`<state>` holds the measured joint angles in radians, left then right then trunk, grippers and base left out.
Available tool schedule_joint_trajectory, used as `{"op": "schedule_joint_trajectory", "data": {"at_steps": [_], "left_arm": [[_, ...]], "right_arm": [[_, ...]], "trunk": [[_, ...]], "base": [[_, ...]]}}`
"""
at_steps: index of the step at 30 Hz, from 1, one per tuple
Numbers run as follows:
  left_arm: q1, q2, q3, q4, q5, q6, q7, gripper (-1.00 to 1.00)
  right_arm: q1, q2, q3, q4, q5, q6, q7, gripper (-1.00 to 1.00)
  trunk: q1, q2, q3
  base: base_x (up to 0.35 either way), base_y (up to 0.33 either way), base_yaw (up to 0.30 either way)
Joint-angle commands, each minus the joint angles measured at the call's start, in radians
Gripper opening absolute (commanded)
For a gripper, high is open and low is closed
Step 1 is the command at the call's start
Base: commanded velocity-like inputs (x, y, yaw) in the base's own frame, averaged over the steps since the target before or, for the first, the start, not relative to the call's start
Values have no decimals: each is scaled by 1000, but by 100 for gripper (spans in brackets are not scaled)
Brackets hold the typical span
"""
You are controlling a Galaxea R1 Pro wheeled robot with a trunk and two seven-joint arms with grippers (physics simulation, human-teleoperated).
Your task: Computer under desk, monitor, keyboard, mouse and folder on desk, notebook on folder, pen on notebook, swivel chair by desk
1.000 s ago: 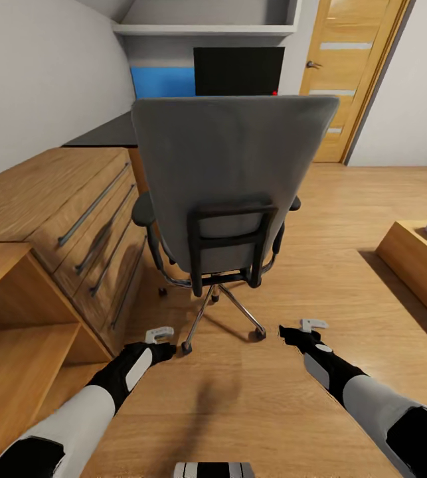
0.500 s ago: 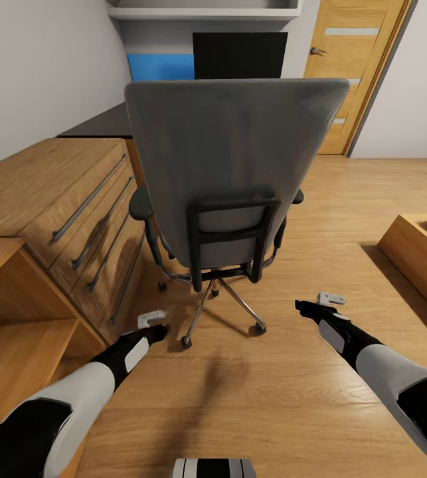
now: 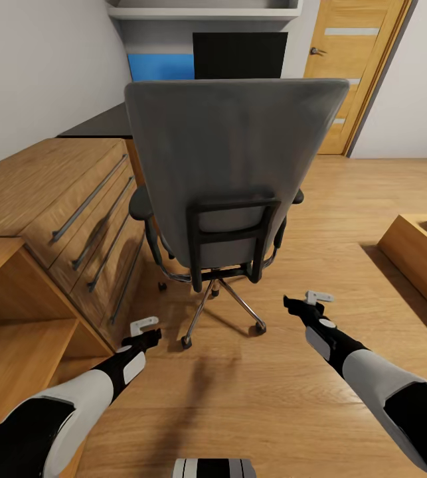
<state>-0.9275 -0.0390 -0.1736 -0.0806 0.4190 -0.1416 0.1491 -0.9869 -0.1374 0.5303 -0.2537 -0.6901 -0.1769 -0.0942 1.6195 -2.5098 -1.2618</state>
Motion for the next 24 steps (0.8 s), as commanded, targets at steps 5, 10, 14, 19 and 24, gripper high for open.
{"op": "schedule_joint_trajectory", "data": {"at_steps": [5,10,14,19,24], "left_arm": [[-1,-1,-9,2,6,-9,5,100],[-1,3,-7,-1,7,-3,15,100],[-1,40,-6,-85,11,97,71,100],[-2,54,-3,-220,17,296,109,100],[-2,56,-1,-271,31,369,121,100]], "right_arm": [[2,1,8,-2,0,-17,-5,100],[3,0,7,-5,6,-22,-5,100],[3,-2,7,-18,8,-24,-5,100],[4,-3,8,-34,9,-24,-5,100],[4,-4,9,-40,19,-24,-5,100]], "trunk": [[0,0,-1],[0,0,-1],[0,0,-1],[0,0,-1],[0,0,-1]], "base": [[0,0,0],[0,0,0],[0,0,0],[0,0,0],[0,0,0]]}}
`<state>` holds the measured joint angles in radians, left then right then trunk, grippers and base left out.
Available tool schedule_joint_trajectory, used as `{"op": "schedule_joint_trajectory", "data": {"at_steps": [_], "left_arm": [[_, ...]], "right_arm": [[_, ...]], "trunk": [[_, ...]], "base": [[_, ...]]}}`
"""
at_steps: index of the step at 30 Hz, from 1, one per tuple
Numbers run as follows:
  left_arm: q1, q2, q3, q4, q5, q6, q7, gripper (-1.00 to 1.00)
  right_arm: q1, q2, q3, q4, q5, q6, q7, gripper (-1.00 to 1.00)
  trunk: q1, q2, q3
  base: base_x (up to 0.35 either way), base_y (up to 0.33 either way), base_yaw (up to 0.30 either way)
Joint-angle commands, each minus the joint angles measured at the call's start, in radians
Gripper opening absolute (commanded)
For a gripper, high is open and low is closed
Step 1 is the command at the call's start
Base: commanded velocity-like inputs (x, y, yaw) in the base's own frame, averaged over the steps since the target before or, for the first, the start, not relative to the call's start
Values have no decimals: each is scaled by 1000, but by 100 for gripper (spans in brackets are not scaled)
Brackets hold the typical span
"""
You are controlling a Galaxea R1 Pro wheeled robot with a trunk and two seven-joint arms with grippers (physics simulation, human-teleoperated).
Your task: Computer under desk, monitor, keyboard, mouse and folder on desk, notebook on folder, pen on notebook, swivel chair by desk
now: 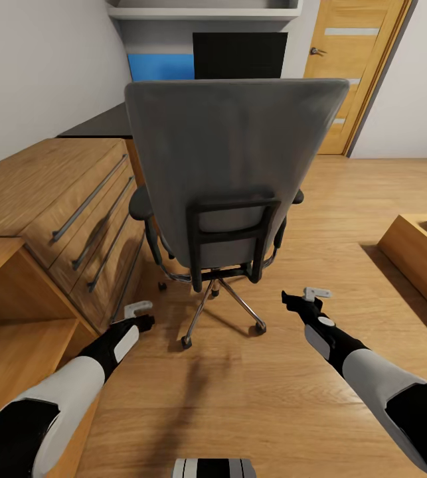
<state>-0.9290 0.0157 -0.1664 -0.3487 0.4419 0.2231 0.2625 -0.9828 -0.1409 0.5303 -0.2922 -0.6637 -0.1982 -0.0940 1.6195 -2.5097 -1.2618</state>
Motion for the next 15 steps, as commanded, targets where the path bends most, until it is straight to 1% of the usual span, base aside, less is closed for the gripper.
{"op": "schedule_joint_trajectory", "data": {"at_steps": [1,2,3,5,8,13,14,15], "left_arm": [[0,1,-8,4,10,-5,8,100],[0,1,-8,14,10,-17,8,100],[0,0,-10,69,11,-90,10,100],[0,-1,-12,88,11,-129,10,100],[0,-1,-13,97,10,-145,10,100],[0,0,-13,102,10,-154,9,100],[0,0,-13,103,10,-156,9,100],[0,0,-13,113,10,-157,9,100]], "right_arm": [[0,-1,8,-2,-6,-3,-6,100],[0,-1,8,-2,-5,-3,-6,100],[0,-1,9,-3,-2,-12,-6,100],[2,-1,9,-3,-1,-34,-6,100],[7,0,10,-3,0,-54,-6,100],[16,1,15,-3,7,-69,-6,100],[19,1,16,-4,9,-77,-6,100],[23,3,18,-5,11,-107,-6,100]], "trunk": [[0,0,-1],[0,0,-1],[0,0,-1],[0,0,-1],[0,0,-1],[0,0,-1],[0,0,-1],[0,0,-1]], "base": [[0,0,0],[0,0,0],[0,0,0],[0,0,0],[0,0,0],[0,0,0],[0,0,0],[0,0,0]]}}
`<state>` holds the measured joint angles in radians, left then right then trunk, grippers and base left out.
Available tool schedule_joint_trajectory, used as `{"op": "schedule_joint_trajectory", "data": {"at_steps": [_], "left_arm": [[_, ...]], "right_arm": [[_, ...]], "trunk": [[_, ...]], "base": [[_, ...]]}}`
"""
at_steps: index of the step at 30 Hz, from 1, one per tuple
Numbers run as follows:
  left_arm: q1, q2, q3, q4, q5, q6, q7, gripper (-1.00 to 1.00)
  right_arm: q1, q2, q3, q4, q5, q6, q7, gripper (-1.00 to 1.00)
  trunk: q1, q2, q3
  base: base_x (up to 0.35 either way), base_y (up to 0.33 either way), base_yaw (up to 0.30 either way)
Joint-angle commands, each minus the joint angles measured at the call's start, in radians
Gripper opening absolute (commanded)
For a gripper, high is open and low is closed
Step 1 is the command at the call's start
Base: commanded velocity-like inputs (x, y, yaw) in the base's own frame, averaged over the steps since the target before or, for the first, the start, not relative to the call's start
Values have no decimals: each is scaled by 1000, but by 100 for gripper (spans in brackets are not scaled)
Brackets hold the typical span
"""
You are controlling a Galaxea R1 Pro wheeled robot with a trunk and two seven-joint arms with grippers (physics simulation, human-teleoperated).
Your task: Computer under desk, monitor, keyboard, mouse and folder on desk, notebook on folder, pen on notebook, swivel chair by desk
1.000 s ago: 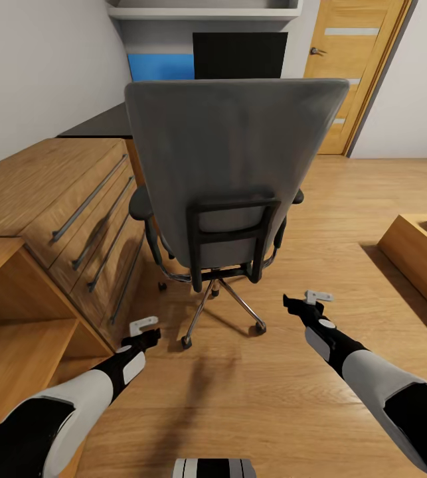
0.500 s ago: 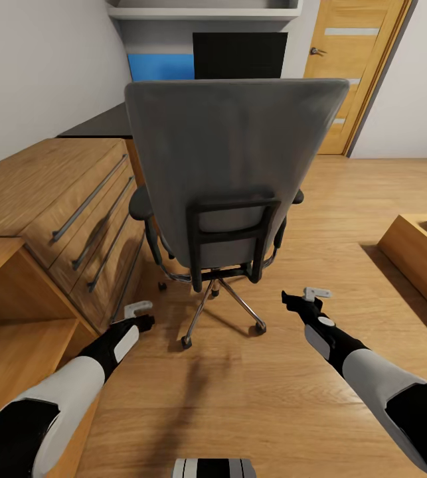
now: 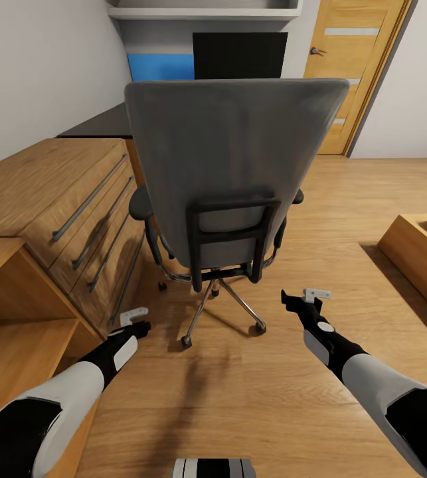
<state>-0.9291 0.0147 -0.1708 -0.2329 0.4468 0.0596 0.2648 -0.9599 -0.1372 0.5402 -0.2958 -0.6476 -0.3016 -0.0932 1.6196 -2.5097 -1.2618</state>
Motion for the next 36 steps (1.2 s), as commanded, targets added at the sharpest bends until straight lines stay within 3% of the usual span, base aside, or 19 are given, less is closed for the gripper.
{"op": "schedule_joint_trajectory", "data": {"at_steps": [1,5,9,18,23,30,32,33,36], "left_arm": [[0,1,-9,3,6,6,7,100],[0,1,-9,34,4,-6,7,100],[0,-1,-9,49,4,-62,5,100],[1,-36,-12,117,-1,-235,5,100],[0,-44,-14,132,-1,-285,8,100],[0,-68,-18,116,0,-269,13,100],[0,-76,-17,94,1,-215,14,100],[0,-80,-13,68,3,-150,13,100],[0,-81,-11,54,4,-130,9,100]], "right_arm": [[0,0,9,-1,-5,-12,-6,100],[5,1,12,-1,3,-51,-6,100],[13,5,13,0,21,-91,-6,100],[17,25,13,6,72,-153,-10,100],[18,29,13,9,80,-212,-14,100],[18,34,16,17,82,-240,-51,100],[18,45,15,20,83,-244,-65,100],[17,63,13,23,83,-245,-74,100],[17,71,11,22,83,-247,-77,100]], "trunk": [[0,0,-1],[0,0,-1],[0,0,-1],[0,0,-1],[0,0,-1],[0,0,-1],[0,0,-1],[0,0,-1],[0,0,-1]], "base": [[0,0,0],[0,0,0],[0,0,0],[0,0,0],[0,0,0],[0,0,0],[0,0,0],[0,0,0],[0,0,0]]}}
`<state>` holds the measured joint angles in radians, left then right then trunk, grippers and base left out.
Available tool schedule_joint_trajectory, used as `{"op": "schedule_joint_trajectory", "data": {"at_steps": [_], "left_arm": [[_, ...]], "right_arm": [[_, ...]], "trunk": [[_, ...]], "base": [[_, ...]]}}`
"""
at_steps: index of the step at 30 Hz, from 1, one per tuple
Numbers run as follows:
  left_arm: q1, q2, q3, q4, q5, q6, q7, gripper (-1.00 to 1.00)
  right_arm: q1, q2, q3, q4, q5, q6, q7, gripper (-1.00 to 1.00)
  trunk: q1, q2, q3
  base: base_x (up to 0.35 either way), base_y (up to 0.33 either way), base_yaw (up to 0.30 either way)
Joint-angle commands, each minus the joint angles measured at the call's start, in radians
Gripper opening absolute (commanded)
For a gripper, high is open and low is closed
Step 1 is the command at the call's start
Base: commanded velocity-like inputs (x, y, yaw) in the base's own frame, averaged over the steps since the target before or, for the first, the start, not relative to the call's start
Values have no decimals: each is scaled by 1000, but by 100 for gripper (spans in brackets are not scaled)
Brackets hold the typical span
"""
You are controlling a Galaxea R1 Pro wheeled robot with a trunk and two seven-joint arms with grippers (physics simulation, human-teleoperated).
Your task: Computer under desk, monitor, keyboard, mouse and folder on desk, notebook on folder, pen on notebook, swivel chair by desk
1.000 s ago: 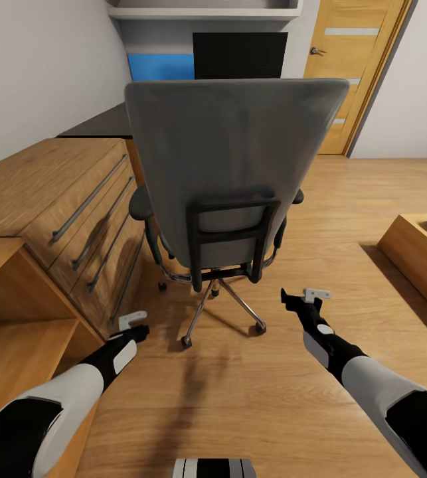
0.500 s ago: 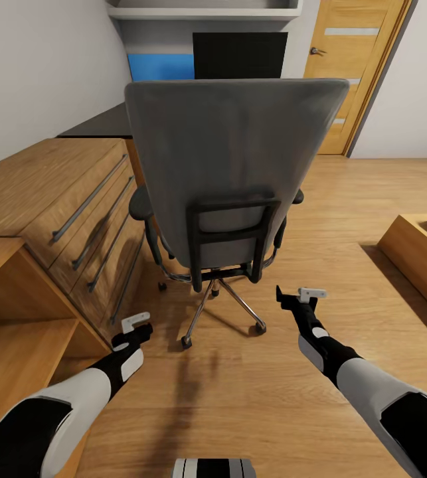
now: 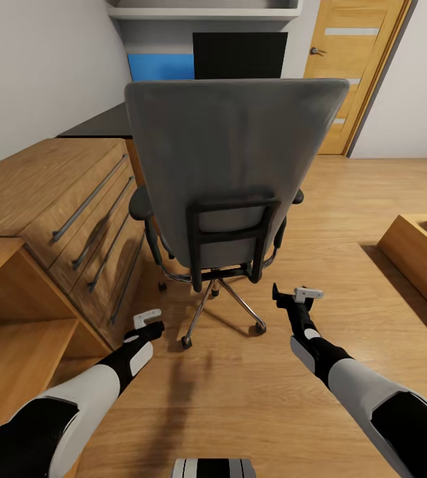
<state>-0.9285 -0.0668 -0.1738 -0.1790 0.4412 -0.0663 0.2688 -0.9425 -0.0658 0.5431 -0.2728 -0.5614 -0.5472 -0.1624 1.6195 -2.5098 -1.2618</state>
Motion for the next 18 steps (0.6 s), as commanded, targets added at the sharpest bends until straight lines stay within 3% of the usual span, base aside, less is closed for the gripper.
{"op": "schedule_joint_trajectory", "data": {"at_steps": [1,7,9,18], "left_arm": [[-1,0,-9,-2,9,-5,4,100],[0,-2,-10,-4,8,-103,1,100],[0,-2,-10,-1,9,-201,1,100],[0,-1,-10,8,8,-231,1,100]], "right_arm": [[-1,0,8,-1,-3,-3,-8,100],[-1,3,9,-2,-3,-8,-8,100],[-1,3,9,-2,-3,-20,-7,100],[-1,4,9,-4,-3,-29,-6,100]], "trunk": [[0,0,-1],[0,0,-1],[0,0,-1],[0,0,-1]], "base": [[0,0,0],[0,0,0],[0,0,0],[0,0,0]]}}
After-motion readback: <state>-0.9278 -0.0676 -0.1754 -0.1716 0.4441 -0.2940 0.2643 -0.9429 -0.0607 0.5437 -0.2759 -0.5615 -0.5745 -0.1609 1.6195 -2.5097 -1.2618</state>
